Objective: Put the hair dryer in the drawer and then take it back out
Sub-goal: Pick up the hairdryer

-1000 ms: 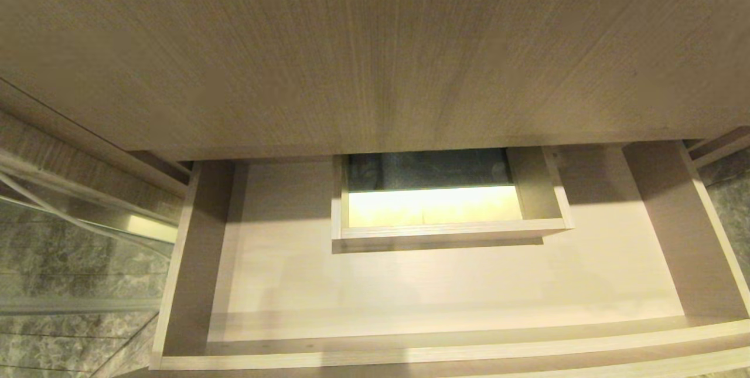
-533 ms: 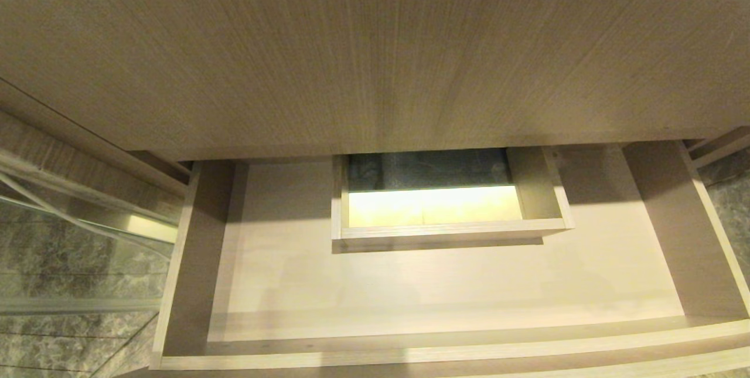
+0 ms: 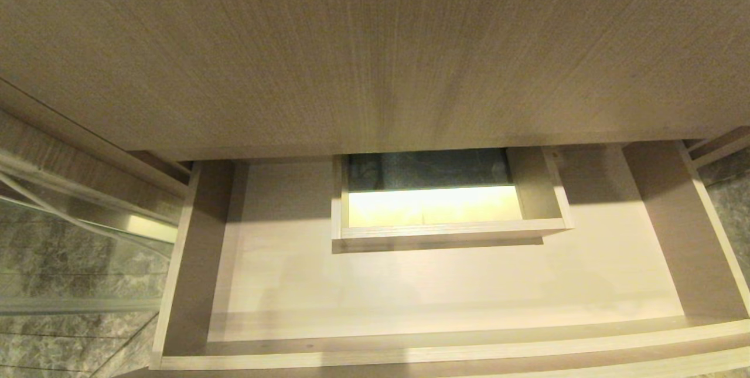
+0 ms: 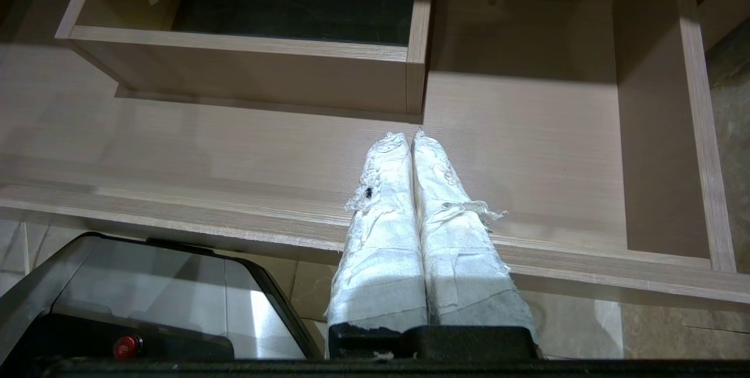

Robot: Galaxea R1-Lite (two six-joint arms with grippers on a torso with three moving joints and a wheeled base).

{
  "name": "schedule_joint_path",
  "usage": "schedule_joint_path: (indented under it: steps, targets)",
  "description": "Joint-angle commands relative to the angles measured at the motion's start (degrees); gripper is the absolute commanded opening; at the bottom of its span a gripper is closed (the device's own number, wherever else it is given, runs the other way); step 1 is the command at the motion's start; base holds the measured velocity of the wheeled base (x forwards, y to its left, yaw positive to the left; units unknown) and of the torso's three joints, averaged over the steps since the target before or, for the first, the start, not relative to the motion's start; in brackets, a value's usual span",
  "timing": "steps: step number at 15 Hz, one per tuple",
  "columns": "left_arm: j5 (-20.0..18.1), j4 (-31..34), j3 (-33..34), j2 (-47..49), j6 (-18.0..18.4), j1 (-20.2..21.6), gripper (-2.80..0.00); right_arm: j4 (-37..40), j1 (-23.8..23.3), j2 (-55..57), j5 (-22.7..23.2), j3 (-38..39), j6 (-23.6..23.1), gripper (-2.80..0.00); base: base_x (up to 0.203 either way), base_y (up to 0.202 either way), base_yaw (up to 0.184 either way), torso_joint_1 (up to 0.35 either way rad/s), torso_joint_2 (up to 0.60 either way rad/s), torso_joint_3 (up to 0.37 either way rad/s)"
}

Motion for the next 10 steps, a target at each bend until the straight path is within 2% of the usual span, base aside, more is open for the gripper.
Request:
schedule_joint_path:
  steps: [1, 10]
  targets:
    - [0.02, 0.01, 0.01, 0.0, 0.02, 0.01, -2.8, -0.05, 0.02, -2.19, 0.03, 2.29, -0.03, -2.8, 0.0, 0.0, 0.0, 0.0, 0.0, 0.0]
    - [0.02, 0.01, 0.09, 0.0, 0.02, 0.01, -2.8, -0.05, 0.02, -2.19, 0.03, 2.29, -0.03, -2.8, 0.0, 0.0, 0.0, 0.0, 0.0, 0.0]
